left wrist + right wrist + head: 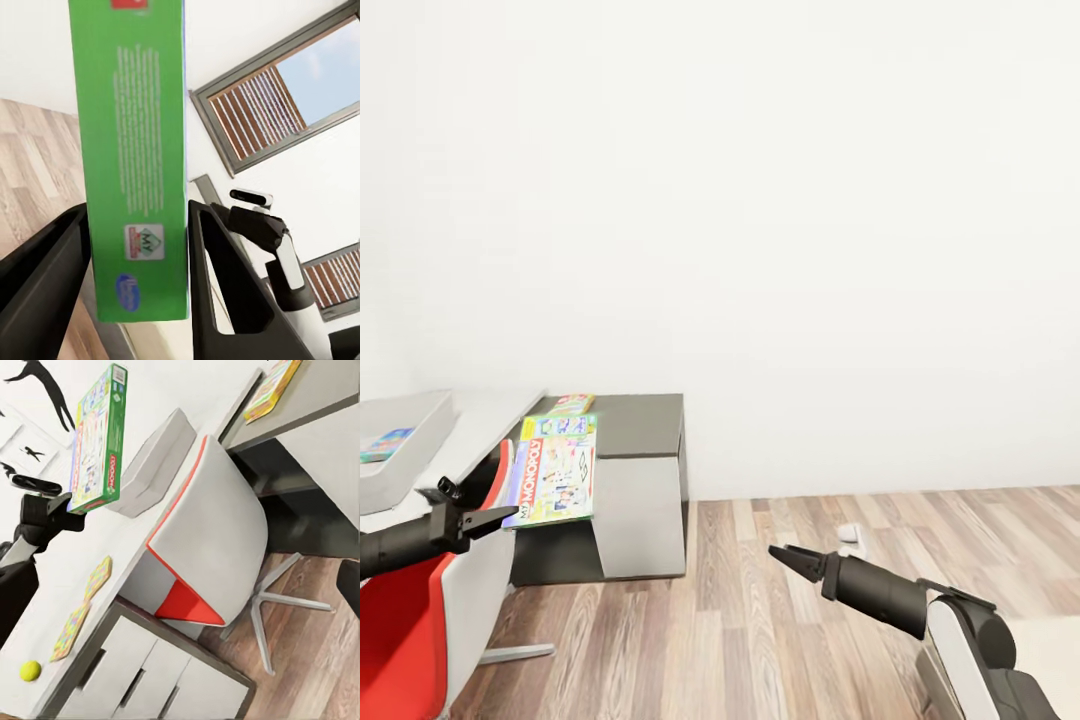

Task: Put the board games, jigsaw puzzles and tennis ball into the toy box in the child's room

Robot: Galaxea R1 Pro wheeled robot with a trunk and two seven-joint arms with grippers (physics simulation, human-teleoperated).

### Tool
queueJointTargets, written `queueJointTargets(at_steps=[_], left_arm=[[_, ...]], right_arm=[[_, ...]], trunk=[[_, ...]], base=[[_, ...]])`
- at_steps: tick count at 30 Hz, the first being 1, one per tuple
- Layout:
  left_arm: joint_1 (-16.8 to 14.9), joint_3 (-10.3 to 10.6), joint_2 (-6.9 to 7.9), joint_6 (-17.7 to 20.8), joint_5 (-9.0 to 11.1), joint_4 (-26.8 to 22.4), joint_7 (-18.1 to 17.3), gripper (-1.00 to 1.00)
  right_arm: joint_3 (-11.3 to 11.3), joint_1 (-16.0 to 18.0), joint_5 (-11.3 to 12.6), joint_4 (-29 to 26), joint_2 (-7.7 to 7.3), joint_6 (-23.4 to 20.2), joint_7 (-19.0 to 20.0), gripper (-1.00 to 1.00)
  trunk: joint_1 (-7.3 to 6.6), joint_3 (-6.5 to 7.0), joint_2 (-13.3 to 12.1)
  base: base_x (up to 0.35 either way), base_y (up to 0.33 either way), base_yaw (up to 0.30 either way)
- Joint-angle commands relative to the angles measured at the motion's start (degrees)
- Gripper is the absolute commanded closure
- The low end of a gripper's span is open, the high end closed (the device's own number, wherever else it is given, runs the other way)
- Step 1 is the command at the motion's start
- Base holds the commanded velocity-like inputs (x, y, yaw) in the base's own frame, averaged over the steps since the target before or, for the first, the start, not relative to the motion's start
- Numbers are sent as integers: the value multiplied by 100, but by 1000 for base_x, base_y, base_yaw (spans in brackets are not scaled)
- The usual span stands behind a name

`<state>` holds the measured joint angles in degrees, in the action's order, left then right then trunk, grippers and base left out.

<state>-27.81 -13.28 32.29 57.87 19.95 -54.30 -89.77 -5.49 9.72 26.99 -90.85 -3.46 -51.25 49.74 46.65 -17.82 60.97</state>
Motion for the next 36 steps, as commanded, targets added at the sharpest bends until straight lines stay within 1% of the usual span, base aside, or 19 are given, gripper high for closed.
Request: queueJointTargets(at_steps=[1,3,6,11,13,14,17,20,23,24,25,27,29,32,36], left_arm=[[-6,1,1,52,12,-6,-23,100],[-6,1,-2,27,15,-22,-23,100],[-5,1,-3,-34,20,-40,-23,100],[-5,0,13,-116,18,-97,-23,100],[-3,0,55,-126,22,-153,-23,100],[27,1,130,-134,24,-248,-23,100],[109,-6,220,-184,26,-464,-23,100],[137,-7,247,-216,26,-557,-23,100],[156,-23,261,-229,26,-603,-23,100],[162,-33,285,-232,30,-613,-23,100],[166,-35,303,-236,32,-621,-23,100],[180,-40,406,-293,42,-642,-23,100],[191,-41,459,-332,49,-629,-23,100],[201,-42,508,-358,57,-609,-23,100],[209,-43,534,-363,58,-601,-23,100]], right_arm=[[-42,3,0,-2,-5,-24,84,-100],[-194,-1,-10,-3,-16,-16,240,-100],[-309,-4,-30,1,-20,-11,320,-100],[-385,-5,-51,5,-23,3,378,-100],[-392,-5,-57,5,-23,8,390,-100],[-396,-5,-62,14,-23,13,397,-100],[-399,-6,-69,32,-23,24,401,-100],[-399,-6,-75,48,-23,35,395,-100],[-395,-6,-81,63,-23,317,382,-100],[-393,-6,-86,66,-23,439,372,-100],[-395,-6,-88,66,-23,464,370,-100],[-396,-6,-86,67,-23,522,373,-100],[-395,-6,-83,67,-23,544,377,-100],[-395,-6,-85,68,-23,573,381,-100],[-395,-6,-81,68,-21,596,382,-100]], trunk=[[0,-14,5],[0,-27,5],[0,-47,5],[0,-81,5],[0,-94,5],[0,-101,5],[-66,-60,-115],[-131,-11,-235],[-197,42,-356],[-219,60,-396],[-241,78,-436],[-285,114,-516],[-329,150,-596],[-329,150,-596],[-329,162,-596]], base=[[0,0,223],[0,0,221],[0,0,219],[0,0,215],[0,0,210],[0,0,203],[0,0,111],[0,0,37],[0,0,7],[0,0,2],[0,0,2],[0,0,1],[0,0,0],[0,0,2],[0,0,113]])
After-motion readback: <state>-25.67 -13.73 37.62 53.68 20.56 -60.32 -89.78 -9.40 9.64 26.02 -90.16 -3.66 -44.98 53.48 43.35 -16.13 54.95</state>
